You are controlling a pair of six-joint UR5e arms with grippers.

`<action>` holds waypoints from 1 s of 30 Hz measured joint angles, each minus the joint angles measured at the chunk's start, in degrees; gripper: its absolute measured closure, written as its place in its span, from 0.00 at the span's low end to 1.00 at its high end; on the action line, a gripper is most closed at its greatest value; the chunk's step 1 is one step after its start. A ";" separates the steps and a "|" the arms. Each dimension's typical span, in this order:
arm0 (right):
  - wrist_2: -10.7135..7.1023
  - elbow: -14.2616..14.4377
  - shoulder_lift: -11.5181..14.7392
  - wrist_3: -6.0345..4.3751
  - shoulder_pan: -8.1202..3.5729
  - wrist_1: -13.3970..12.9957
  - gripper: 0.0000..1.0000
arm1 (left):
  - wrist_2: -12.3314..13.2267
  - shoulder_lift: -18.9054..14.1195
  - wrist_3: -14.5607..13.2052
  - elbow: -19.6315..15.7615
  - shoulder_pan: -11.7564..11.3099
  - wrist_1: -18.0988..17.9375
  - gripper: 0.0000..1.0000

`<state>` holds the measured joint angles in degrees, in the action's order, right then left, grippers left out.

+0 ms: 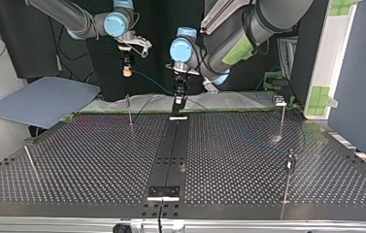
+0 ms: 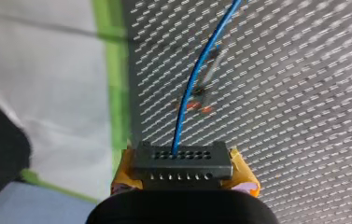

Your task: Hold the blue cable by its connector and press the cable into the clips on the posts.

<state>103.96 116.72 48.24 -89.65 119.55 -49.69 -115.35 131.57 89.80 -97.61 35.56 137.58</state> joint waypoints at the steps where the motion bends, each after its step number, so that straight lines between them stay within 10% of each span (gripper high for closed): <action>1: -0.05 0.55 -0.55 -0.03 -0.28 -0.55 1.00 | 0.00 0.13 0.10 0.12 0.11 -0.01 1.00; 16: -5.73 0.86 -7.78 4.97 -6.84 -7.87 1.00 | -2.77 7.94 0.64 7.67 4.74 1.69 1.00; 30: -12.76 -3.67 -8.70 4.75 -14.59 -8.20 1.00 | -5.68 15.06 0.37 15.13 6.85 2.95 1.00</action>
<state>91.20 113.05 39.54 -84.90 104.96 -57.90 -121.02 146.63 90.17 -82.48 42.42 140.53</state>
